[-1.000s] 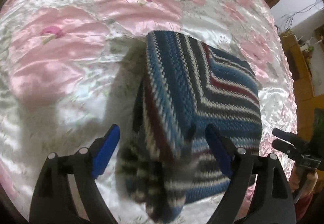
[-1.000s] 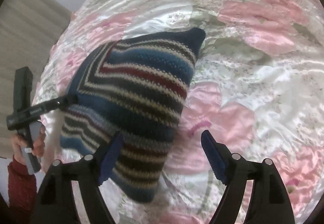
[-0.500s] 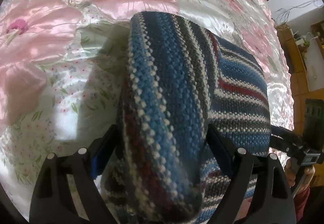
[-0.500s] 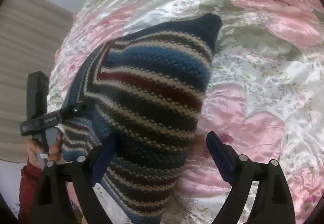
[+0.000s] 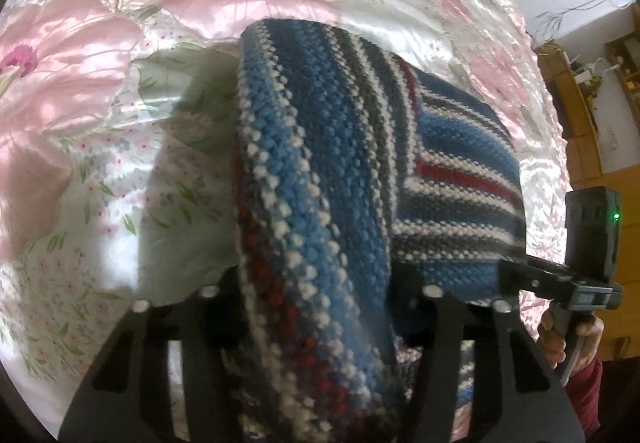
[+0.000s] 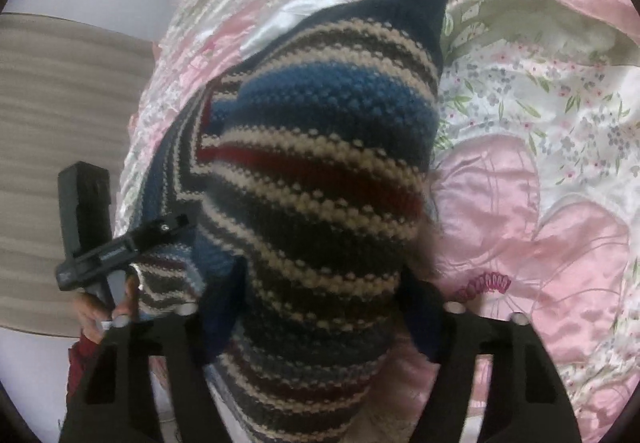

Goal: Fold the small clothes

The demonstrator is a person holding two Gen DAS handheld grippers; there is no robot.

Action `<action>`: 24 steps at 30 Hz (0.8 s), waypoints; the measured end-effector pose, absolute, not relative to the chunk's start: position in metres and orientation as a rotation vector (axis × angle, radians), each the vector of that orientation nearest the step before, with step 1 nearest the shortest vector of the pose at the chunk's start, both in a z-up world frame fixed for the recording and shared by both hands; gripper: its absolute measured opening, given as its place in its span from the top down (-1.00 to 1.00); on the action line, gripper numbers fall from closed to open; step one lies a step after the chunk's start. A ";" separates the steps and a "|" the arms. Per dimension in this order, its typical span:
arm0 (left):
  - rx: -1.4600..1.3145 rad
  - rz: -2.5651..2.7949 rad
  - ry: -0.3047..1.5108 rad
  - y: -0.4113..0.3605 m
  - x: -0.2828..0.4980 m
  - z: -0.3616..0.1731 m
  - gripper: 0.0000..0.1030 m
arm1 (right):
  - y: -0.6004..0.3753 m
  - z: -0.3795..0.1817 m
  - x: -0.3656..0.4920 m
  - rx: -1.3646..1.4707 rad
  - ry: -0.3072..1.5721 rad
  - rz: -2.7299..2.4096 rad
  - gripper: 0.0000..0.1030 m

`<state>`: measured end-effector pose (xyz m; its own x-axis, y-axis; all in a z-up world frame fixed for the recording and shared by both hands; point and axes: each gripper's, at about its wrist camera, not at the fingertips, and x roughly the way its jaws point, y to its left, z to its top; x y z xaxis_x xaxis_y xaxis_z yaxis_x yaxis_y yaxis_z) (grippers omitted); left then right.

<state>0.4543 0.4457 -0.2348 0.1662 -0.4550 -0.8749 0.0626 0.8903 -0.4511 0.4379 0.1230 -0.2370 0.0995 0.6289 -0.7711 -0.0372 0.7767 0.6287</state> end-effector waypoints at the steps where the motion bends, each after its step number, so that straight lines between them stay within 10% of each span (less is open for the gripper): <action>1: -0.343 -0.381 1.355 0.444 0.453 -0.233 0.16 | 0.121 -0.235 0.437 0.537 1.391 0.533 -0.08; 24: -0.369 -0.561 1.218 0.317 0.336 -0.149 0.31 | 0.003 -0.136 0.315 0.457 1.254 0.567 0.18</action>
<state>0.3356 0.3168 -0.1489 0.2370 -0.5878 -0.7735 0.2064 0.8085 -0.5512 0.3149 0.0027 -0.1363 0.2076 0.6277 -0.7503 -0.1486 0.7783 0.6100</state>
